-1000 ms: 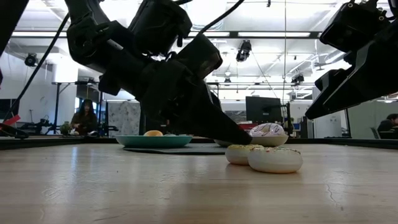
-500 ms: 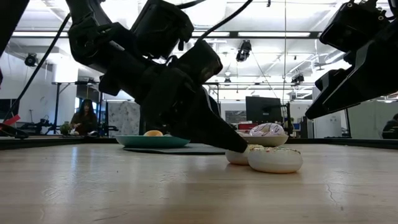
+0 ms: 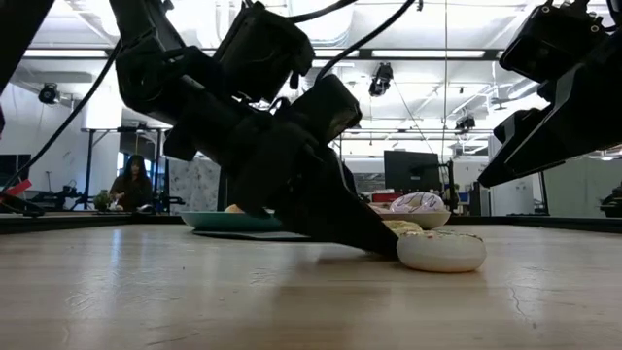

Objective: Pick & Place donuts
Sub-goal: Put the small yellow donut on the green plate

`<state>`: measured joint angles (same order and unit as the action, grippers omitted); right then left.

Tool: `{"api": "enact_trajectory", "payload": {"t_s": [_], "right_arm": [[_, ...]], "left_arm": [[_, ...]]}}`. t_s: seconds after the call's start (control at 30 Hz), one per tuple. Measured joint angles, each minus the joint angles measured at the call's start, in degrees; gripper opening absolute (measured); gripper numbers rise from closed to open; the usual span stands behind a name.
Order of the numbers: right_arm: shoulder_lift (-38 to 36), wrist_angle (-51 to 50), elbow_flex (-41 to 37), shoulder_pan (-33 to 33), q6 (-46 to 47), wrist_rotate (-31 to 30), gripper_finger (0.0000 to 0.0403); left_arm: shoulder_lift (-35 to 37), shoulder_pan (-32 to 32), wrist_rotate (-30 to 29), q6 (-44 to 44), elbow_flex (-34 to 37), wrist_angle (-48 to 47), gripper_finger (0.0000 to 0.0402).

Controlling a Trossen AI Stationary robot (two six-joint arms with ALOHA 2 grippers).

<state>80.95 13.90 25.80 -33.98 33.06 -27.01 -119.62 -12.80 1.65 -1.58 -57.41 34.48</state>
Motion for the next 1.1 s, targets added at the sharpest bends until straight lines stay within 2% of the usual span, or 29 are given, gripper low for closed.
{"api": "enact_trajectory", "payload": {"t_s": [0.6, 0.9, 1.1], "right_arm": [[0.0, -0.1, -0.2, 0.0, 0.0, 0.0, 0.0226], [0.0, 0.0, -0.2, 0.0, 0.0, -0.1, 0.0226], [0.0, 0.0, -0.2, 0.0, 0.0, -0.1, 0.0226]], "left_arm": [[0.5, -0.1, -0.1, 1.1, 0.0, 0.3, 0.0233], [0.5, -0.1, -0.2, 1.1, 0.0, 0.2, 0.0192], [0.5, -0.1, -0.2, 1.1, 0.0, 0.1, 0.0182]]}}
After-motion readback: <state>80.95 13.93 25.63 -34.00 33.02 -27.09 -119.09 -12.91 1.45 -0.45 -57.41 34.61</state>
